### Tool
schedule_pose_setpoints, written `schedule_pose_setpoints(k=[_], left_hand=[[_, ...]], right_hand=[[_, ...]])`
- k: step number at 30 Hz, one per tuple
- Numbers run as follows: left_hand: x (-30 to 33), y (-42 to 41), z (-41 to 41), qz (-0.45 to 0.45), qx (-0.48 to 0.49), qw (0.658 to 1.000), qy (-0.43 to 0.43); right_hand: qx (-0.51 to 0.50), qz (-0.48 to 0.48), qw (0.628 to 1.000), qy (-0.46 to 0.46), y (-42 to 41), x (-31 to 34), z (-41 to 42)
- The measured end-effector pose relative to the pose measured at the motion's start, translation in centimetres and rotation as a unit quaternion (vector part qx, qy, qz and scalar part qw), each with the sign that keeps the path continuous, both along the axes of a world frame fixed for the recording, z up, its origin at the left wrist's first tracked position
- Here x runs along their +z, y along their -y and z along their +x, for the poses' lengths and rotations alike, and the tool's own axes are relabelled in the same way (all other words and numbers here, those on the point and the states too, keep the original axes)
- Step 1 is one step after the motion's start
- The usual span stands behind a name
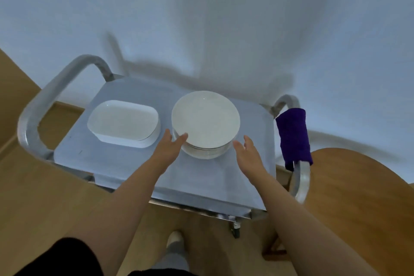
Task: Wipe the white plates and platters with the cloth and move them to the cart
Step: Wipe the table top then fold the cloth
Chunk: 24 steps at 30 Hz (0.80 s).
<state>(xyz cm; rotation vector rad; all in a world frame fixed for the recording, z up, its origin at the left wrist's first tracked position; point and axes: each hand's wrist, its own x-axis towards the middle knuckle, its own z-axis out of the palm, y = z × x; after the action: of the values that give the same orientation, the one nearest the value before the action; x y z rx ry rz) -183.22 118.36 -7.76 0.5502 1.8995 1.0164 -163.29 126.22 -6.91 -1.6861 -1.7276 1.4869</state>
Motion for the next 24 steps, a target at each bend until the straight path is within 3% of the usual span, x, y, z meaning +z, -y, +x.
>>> schedule_pose_setpoints(k=[4, 8, 14, 24], left_hand=[[-0.8, -3.4, -2.8, -0.005, 0.011, 0.994, 0.106], [-2.1, -4.6, -3.6, -0.045, 0.028, 0.972, 0.23], [-3.1, -4.9, -3.5, -0.032, 0.017, 0.98, 0.198], [-3.2, -5.5, -4.7, -0.047, -0.04, 0.983, 0.175]], right_hand=[[-0.106, -0.112, 0.987, -0.051, -1.6, -0.8, -3.6], [-0.19, -0.237, 0.947, -0.103, -1.6, -2.1, -4.6], [-0.201, -0.257, 0.931, -0.163, -1.4, -3.1, -5.1], [-0.238, -0.24, 0.927, -0.164, 0.0, -3.0, -5.7]])
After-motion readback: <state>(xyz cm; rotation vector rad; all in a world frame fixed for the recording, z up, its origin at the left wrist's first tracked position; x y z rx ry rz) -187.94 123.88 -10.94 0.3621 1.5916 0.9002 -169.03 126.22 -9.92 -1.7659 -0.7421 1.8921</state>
